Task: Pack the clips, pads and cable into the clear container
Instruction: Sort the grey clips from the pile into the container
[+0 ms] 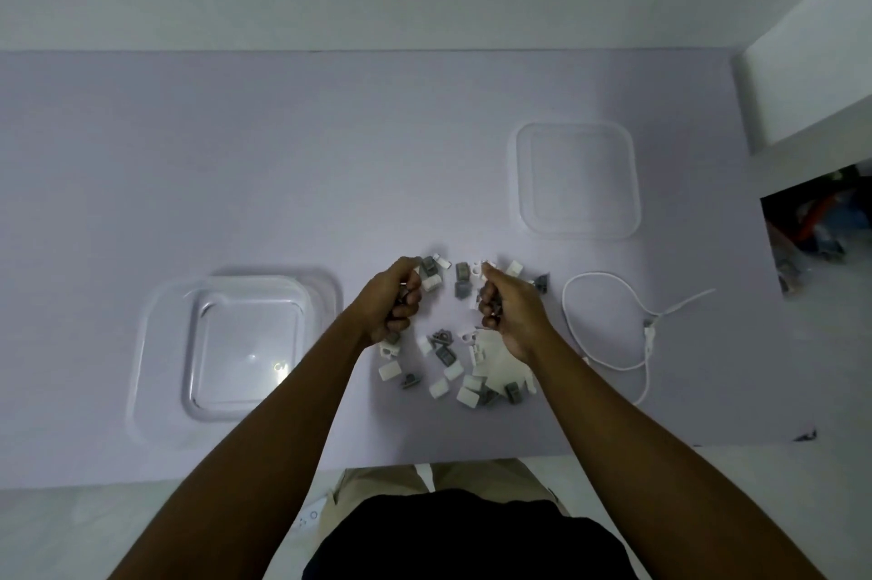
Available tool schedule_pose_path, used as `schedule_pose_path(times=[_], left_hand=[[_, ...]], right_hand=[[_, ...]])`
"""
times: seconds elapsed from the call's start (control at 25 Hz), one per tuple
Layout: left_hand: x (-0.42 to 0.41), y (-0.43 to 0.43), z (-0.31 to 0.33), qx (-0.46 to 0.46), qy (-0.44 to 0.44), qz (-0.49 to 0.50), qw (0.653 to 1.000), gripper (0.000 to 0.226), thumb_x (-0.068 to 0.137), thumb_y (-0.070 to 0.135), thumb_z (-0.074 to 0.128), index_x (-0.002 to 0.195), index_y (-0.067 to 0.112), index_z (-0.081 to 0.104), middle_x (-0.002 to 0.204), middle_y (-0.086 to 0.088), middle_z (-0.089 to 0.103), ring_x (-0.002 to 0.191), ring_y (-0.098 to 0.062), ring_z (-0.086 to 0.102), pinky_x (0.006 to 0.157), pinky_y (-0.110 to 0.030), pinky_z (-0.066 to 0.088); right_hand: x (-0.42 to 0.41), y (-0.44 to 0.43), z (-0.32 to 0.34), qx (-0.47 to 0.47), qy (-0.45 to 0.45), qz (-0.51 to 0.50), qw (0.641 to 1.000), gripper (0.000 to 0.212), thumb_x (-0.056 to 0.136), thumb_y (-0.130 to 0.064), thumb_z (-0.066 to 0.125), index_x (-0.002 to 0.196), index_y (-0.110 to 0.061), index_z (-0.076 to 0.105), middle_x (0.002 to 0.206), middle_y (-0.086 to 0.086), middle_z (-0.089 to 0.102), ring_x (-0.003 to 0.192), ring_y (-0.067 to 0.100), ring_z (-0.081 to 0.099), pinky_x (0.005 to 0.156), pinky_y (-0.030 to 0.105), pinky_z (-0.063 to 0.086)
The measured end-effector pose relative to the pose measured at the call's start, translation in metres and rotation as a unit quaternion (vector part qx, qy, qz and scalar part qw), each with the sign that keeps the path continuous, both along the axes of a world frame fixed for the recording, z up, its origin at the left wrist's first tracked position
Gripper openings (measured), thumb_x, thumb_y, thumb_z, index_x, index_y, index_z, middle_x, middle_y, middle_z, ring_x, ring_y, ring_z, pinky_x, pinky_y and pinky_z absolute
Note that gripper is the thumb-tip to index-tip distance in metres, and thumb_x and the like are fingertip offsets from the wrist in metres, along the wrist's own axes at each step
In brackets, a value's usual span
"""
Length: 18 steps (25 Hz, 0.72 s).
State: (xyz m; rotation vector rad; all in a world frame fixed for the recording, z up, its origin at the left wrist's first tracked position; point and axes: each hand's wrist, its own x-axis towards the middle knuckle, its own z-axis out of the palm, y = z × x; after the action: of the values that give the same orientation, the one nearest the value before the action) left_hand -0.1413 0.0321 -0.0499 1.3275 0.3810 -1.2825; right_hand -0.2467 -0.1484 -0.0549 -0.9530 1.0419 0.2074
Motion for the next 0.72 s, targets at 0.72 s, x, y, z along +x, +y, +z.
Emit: schedule_pose_path(times=[0.72], left_hand=[[0.021, -0.042, -0.042, 0.297, -0.411, -0.184, 0.842, 0.027, 0.085, 0.033, 0.065, 0.076, 0.009, 0.056, 0.066, -0.001, 0.056, 0.062, -0.017, 0.052, 0.057, -0.028, 0.036]], right_hand=[[0.034, -0.001, -0.035, -0.527, -0.027, 0.335, 0.781, 0.023, 0.083, -0.032, 0.075, 0.09, -0.011, 0.069, 0.094, 0.007, 0.068, 0.082, 0.023, 0.065, 0.07, 0.035, 0.054]])
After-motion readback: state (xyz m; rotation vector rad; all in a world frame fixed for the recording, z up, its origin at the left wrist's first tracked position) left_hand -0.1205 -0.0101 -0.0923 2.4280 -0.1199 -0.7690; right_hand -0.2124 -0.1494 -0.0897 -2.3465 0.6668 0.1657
